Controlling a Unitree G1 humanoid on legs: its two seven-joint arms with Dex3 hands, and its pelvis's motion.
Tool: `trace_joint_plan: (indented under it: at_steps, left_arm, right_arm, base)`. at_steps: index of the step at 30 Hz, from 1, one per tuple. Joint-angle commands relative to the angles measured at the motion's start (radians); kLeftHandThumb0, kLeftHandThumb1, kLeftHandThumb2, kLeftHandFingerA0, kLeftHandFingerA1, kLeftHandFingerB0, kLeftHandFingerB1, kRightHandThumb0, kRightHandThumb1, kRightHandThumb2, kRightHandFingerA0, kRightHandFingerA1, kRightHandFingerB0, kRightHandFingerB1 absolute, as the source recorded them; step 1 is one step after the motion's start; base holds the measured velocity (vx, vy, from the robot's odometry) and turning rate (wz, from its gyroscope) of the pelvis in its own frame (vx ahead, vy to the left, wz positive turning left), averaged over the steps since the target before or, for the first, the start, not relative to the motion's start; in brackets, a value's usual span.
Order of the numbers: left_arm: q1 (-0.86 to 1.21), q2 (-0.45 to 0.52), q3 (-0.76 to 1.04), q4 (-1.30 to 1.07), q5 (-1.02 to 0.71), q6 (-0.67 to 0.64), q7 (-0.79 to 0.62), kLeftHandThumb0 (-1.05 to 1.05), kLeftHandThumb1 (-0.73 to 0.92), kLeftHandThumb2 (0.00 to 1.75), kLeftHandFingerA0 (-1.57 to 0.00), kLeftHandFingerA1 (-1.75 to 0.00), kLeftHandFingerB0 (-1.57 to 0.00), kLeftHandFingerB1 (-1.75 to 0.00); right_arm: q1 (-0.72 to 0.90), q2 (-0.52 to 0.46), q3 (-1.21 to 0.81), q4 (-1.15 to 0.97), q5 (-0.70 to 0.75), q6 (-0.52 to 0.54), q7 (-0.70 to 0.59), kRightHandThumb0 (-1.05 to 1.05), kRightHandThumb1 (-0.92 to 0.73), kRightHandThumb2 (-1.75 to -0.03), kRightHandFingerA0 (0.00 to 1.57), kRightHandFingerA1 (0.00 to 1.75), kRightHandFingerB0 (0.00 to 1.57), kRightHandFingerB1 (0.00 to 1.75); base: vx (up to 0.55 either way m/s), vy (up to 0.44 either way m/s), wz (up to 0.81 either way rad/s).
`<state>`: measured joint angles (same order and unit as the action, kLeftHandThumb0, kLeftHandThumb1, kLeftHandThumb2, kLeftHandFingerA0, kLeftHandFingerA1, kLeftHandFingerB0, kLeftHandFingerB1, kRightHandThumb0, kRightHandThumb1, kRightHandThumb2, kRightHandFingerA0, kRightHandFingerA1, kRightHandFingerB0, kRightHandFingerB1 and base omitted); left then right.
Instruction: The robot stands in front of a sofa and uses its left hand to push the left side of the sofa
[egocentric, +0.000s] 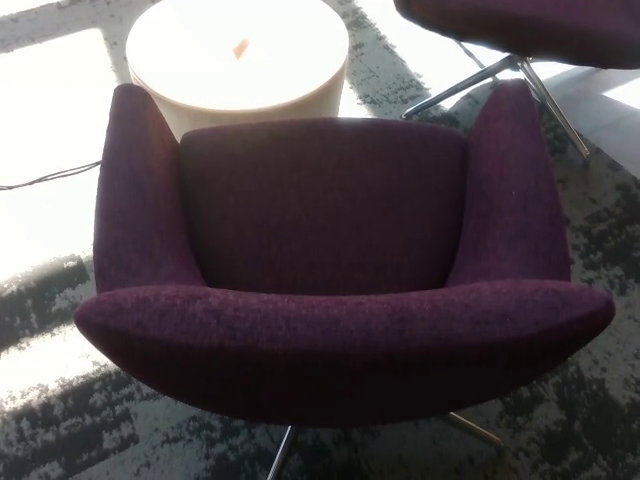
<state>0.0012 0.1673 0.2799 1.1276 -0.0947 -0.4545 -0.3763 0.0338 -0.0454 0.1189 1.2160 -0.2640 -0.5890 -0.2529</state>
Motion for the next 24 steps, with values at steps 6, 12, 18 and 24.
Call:
trace_joint_plan:
  at_steps: [6, 12, 18, 24]
  left_arm:
    - [-0.117, 0.104, 0.084, -0.043, -0.094, -0.009, -0.093, -0.89, 0.88, 1.19, -0.02, -0.19, -0.01, -0.14]
    - [-0.201, 0.144, 0.106, -0.080, -0.105, 0.021, -0.056, -0.81, 0.87, 1.21, -0.06, -0.33, -0.05, -0.25]
    - [-0.244, 0.168, 0.074, -0.126, -0.079, 0.028, -0.064, -0.90, 0.92, 1.25, -0.04, -0.26, -0.03, -0.18]
    - [-0.273, 0.171, 0.031, -0.145, -0.071, 0.074, -0.064, -0.93, 0.90, 1.25, 0.00, -0.21, 0.00, -0.15]
  right_arm:
    - [-0.038, 0.009, -0.095, 0.018, 0.076, -0.068, 0.054, -0.69, -0.90, -0.67, 0.33, 0.34, 0.28, 0.31]
    - [-0.031, 0.002, -0.112, 0.049, 0.069, -0.061, 0.057, -0.67, -0.89, -0.67, 0.33, 0.33, 0.32, 0.32]
    - [-0.031, 0.009, -0.119, 0.053, 0.077, -0.062, 0.059, -0.66, -0.88, -0.67, 0.36, 0.35, 0.32, 0.32]
    - [-0.027, 0.009, -0.113, 0.054, 0.068, -0.064, 0.044, -0.67, -0.88, -0.67, 0.37, 0.34, 0.34, 0.32]
  base:
    - [0.00, 0.000, 0.00]
    - [0.00, 0.000, 0.00]
    - [0.00, 0.000, 0.00]
    - [0.00, 0.000, 0.00]
